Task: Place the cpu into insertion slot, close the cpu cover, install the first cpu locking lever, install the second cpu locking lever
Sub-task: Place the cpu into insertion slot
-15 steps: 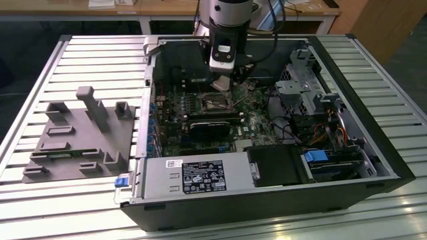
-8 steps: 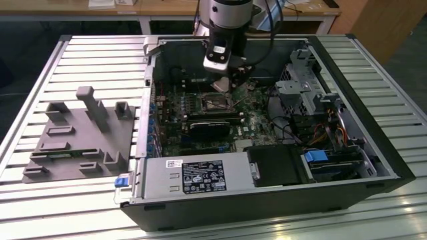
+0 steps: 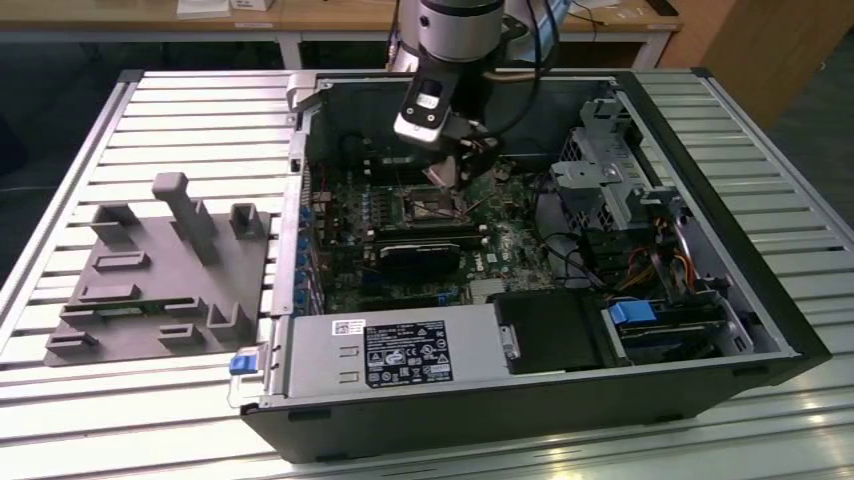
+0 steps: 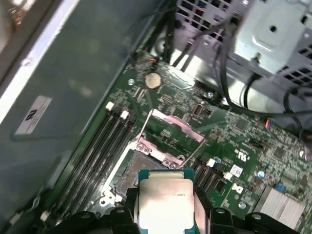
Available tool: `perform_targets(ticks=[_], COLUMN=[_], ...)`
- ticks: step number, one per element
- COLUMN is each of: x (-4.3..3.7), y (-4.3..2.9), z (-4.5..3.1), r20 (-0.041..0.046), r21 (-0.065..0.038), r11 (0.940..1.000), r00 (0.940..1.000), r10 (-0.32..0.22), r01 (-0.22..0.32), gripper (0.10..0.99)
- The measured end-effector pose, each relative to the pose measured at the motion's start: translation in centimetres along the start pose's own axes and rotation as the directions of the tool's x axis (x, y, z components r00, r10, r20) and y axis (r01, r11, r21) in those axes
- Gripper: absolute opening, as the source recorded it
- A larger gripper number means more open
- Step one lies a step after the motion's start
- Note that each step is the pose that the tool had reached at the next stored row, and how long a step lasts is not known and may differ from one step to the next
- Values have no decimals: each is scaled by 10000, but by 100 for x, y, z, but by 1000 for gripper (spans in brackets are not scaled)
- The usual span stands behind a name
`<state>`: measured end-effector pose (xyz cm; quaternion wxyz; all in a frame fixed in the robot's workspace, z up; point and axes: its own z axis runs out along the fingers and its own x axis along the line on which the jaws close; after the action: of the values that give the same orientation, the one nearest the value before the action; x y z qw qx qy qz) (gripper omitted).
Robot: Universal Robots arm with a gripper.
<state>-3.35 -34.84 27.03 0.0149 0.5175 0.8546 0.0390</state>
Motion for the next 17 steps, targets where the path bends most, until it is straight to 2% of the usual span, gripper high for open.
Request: perform_targets(ticks=[4,9,13,17], x=[-1,-1,-2,-2], y=[-3,-6,-9,-11], z=[29,70,105,138], r20=[60,132,189,243], r21=[-12,-34,-57,-83], r11=[9973,9868,9722,9528], r00=[9973,9867,9720,9525], r10=[733,1622,2341,3037], r01=[-733,-1622,-2341,-3036], gripper=[537,537,537,537])
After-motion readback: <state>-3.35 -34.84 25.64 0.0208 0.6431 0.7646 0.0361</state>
